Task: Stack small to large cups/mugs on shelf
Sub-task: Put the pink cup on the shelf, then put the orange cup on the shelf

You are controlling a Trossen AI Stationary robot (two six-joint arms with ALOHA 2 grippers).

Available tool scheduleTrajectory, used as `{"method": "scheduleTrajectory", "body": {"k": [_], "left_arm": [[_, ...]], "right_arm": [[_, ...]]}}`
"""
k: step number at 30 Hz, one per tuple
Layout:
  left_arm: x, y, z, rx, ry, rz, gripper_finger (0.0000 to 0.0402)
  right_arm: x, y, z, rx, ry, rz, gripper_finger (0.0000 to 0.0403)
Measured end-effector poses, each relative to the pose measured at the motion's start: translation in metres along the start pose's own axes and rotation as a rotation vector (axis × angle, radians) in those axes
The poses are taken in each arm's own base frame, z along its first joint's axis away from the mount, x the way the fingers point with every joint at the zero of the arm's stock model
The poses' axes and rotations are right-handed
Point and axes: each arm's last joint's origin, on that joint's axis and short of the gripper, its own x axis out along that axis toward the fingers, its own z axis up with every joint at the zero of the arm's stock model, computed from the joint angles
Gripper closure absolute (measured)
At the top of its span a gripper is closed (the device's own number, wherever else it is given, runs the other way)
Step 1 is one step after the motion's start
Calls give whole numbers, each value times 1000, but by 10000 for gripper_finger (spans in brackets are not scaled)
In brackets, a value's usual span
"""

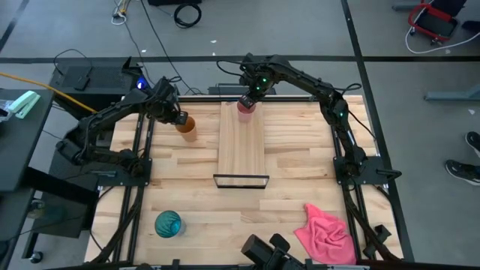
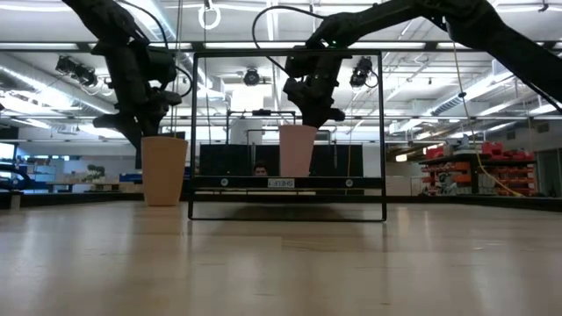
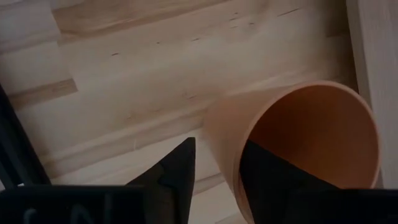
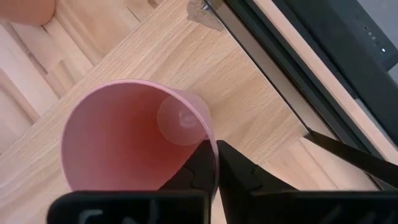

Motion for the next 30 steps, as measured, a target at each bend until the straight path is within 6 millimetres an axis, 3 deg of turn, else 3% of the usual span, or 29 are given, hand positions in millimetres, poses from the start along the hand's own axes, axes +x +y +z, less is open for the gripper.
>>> {"method": "scheduleTrajectory", "body": {"k": [10, 23, 30], "left_arm": [[0, -1, 2, 3, -16, -21, 298], [1, -5, 1, 17, -14, -36, 297], [1, -12, 0, 41, -17, -50, 297]], "right_arm": [[0, 0, 1, -1, -10, 3, 335], [0, 3, 2, 17, -14, 48, 332], [13, 0, -3, 32, 28, 45, 332]]}}
